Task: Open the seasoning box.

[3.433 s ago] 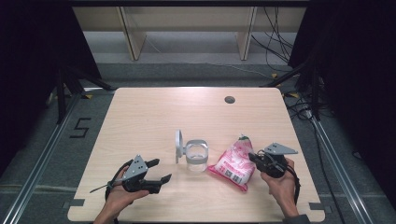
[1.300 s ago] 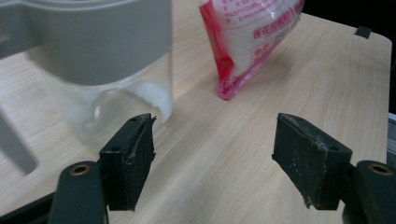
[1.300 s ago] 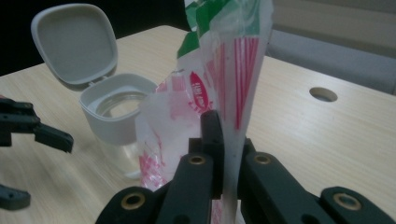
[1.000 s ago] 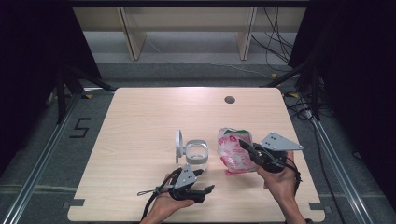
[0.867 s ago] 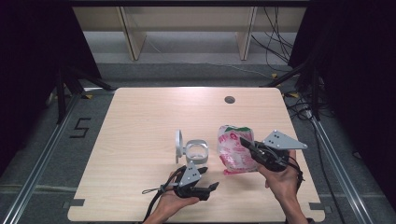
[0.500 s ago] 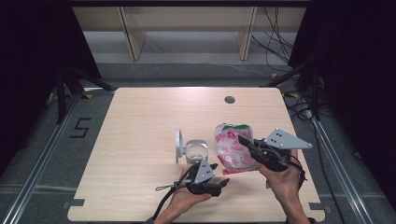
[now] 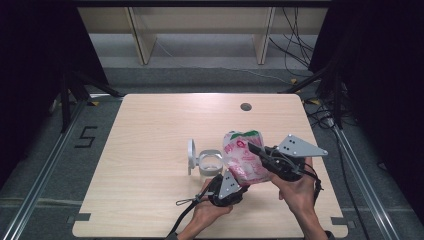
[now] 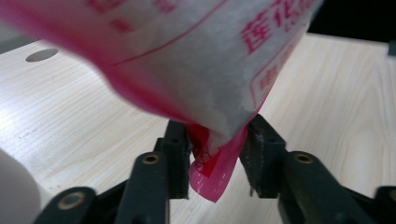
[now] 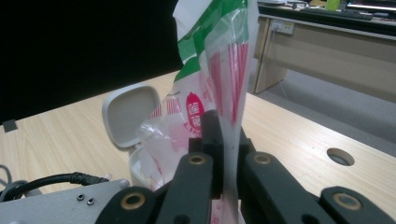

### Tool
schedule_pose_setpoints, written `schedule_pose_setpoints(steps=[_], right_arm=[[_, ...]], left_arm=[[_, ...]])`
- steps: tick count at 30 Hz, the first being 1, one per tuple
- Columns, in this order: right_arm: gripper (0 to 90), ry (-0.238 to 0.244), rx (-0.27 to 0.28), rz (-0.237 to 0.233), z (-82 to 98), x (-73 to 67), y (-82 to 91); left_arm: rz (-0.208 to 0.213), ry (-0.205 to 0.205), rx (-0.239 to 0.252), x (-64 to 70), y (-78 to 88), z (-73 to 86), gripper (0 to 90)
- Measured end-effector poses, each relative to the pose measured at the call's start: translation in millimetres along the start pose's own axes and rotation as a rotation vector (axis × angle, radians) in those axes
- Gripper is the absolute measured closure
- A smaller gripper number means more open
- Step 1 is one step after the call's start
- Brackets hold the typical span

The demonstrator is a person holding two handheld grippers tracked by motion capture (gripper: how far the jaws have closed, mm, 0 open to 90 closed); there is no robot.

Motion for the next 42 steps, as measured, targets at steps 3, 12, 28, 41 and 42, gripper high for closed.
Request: schedule_pose_setpoints(steps=[3, 12, 28, 41, 42], right_arm=[[90.0, -0.014, -0.006, -0.016, -3.1, -0.8, -3.9], [90.0, -0.032, 0.007, -0.016, -15.1, -1.6, -18.7], [90.0, -0.014, 0.012, -0.028, -25.2, 2.8, -41.6], [90.0, -0.037, -0.024, -0.040, -26.3, -9.1, -60.5], [90.0, -0.017, -0.016, -0.041, -27.1, -8.2, -62.9]], left_arm=[[-0.011, 0.020, 0.021, -0.3, 0.7, 1.2, 68.2], [-0.042, 0.030, 0.061, -0.3, 2.4, -0.9, 71.0], [-0.064, 0.111, 0.128, 5.2, -3.5, -1.9, 71.8], [-0.059, 0.099, 0.125, 6.4, -5.8, -0.8, 72.7], [-0.056, 0.103, 0.131, 6.1, -6.4, -1.1, 72.8]])
Point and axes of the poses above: each handheld gripper's, and its own axes: y roughly backward along the jaws, z roughly out of its underside, x roughly to its right, the point moved 4 cm from there along -y, roughly forward along the jaws, and after that the axes turned 7 degrees about -x, right-handed, at the moved point
